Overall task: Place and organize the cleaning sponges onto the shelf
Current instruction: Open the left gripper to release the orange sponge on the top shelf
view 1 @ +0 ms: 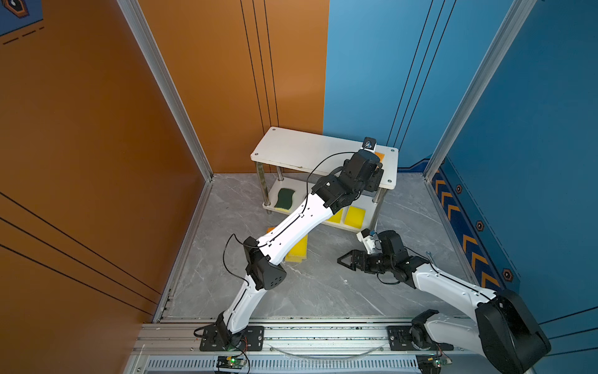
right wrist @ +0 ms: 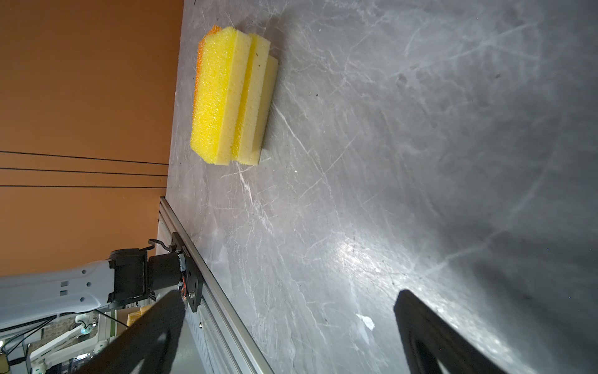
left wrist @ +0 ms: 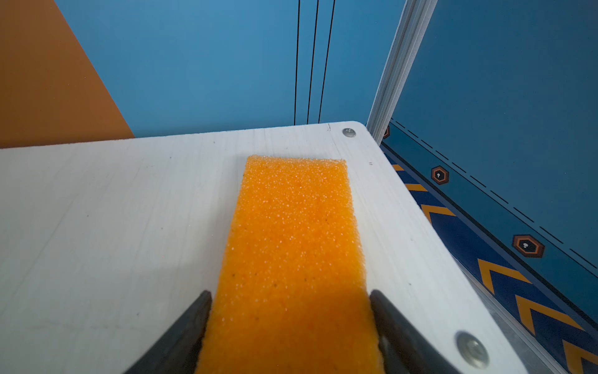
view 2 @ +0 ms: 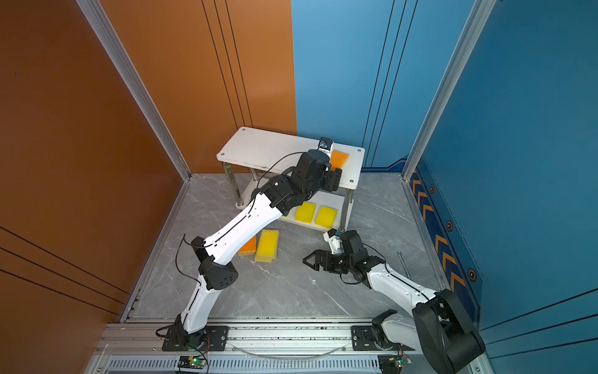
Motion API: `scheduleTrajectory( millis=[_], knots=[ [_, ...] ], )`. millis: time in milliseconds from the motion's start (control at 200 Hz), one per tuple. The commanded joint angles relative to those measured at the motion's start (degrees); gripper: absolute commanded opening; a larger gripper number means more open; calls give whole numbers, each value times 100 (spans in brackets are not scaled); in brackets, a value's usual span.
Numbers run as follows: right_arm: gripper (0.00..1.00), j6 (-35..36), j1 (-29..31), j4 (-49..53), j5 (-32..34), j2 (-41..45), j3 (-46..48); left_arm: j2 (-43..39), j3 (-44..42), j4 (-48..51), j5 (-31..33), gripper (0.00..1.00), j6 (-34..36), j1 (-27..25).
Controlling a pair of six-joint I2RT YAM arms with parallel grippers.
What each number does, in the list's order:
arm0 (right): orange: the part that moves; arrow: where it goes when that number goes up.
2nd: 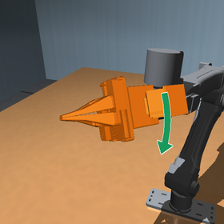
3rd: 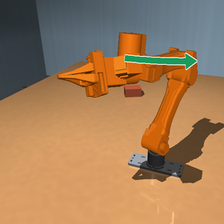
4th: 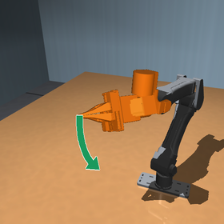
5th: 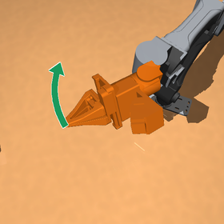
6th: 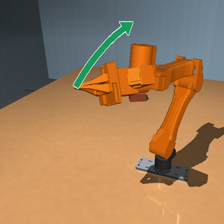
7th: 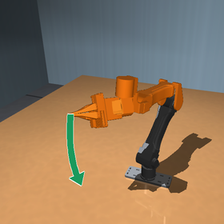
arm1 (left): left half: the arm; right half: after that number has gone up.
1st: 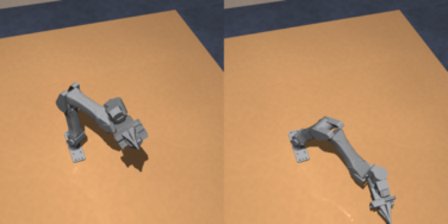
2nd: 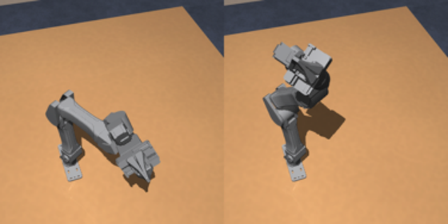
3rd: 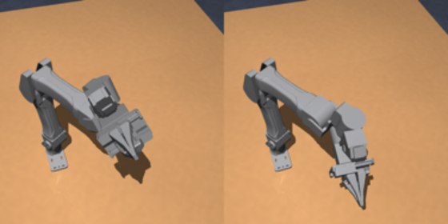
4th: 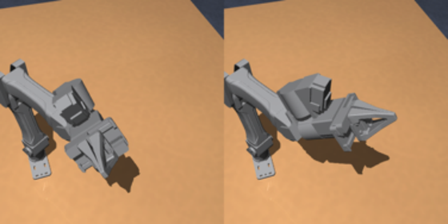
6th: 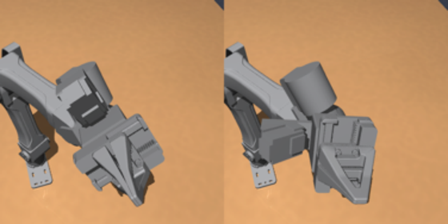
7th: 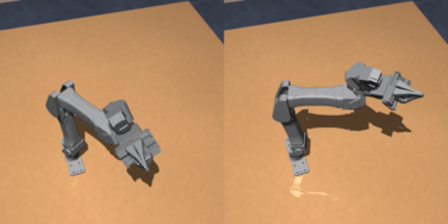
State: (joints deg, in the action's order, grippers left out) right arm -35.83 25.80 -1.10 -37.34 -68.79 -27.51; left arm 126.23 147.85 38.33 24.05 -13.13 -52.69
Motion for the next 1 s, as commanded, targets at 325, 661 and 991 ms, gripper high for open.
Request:
scheduleTrajectory(
  millis=[325,661,991],
  knots=[
    [100,51,-40,-75,-62,-11,59,182,93,-202,290,71,-168,-59],
    [100,62,-40,-74,-63,-8,70,213,42,-242,566,71,-212,-103],
    [100,68,-49,-52,-63,76,113,208,33,-297,539,75,-254,-117]
  ],
)
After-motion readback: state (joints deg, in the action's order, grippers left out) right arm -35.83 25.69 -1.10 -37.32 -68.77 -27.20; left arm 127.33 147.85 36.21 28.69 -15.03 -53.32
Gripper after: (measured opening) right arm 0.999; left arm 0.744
